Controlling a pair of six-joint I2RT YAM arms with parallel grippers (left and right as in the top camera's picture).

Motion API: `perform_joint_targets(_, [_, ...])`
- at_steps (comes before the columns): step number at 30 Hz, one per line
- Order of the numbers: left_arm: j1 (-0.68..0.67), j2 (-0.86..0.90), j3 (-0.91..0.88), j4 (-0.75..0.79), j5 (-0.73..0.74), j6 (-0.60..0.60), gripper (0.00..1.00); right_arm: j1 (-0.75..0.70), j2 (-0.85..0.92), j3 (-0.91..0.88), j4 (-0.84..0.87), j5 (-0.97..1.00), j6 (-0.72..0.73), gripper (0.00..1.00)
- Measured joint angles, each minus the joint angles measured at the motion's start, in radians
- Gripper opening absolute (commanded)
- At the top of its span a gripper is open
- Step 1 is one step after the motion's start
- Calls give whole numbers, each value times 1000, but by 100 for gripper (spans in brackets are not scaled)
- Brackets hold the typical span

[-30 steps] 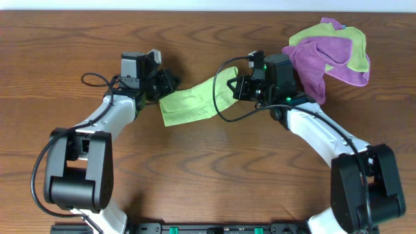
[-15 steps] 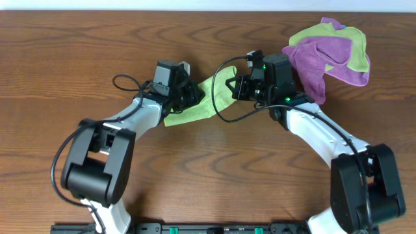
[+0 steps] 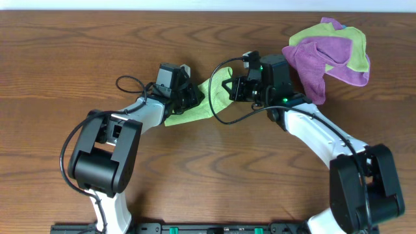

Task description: Fold the cloth

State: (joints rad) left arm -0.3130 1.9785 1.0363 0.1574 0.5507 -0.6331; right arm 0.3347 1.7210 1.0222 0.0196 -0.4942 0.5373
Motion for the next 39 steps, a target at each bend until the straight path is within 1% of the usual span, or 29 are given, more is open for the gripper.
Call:
perform_joint_targets(5, [24,-29,0,-8,14,0,6,26,0,4,10,0,0,1])
perform_joint_targets(11, [89,-150,1,-69,19,13,6,63,0,7,24,6,0,1])
perform_joint_targets(18, [167,-245,3,-184,18,89,6,120,0,7,33,59,0,1])
perform_joint_targets(25, [263,-302,3,-259,18,159,6,176,9,9,98,93,4,1])
perform_joint_targets(29, [318,-330,3,-317,18,198,6,198,53,12,148,102,13,1])
perform_joint_targets(33, [369,-356,3,-370,10,240,6,221,103,21,153,106,23,1])
perform_joint_targets(39, [438,-399,3,-430,-2,280,6,266,174,85,157,114,30,1])
